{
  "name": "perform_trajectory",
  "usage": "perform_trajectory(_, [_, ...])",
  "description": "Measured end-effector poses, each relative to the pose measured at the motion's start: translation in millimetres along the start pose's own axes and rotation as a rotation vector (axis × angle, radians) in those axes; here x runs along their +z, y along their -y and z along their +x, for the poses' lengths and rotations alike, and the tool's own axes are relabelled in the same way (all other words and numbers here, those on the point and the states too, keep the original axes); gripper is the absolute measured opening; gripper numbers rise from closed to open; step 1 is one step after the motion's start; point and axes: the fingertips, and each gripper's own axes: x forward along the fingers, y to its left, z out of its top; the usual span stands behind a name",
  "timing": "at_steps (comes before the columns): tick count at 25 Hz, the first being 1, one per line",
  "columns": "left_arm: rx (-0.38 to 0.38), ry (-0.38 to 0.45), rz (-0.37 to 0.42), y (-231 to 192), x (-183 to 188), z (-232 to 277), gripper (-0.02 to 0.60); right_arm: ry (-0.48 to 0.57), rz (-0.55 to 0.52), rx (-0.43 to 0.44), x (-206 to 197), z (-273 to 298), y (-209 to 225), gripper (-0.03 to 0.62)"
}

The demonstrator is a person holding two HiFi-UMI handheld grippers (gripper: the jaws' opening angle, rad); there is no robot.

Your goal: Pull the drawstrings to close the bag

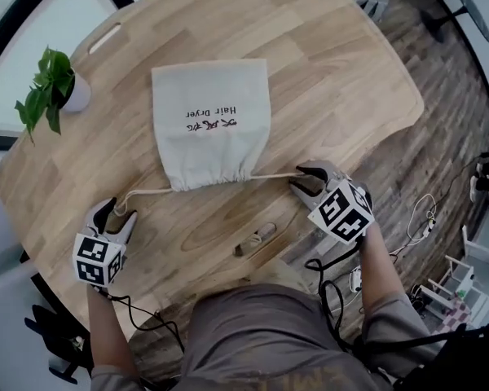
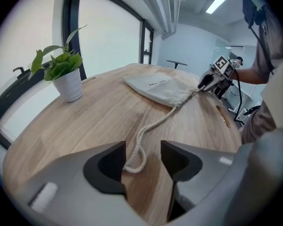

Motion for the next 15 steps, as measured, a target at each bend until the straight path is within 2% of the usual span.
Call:
perform_trajectory(2, [-0.003,0.004,0.011,9,0,-15,0.260,0.023,-0.007,0.026,11,-9,-9,0.167])
perform_trajectory(6, [-0.020,0.079,0.027,24,20,-33,0.262,0.084,-0.097,0.035,44,-21,-22,0.166])
perform_trajectory(15, [-0.141,0.114,0.193,61,64,7,0.261,0.108,-0.188,0.076,75,-3,-44,0.158])
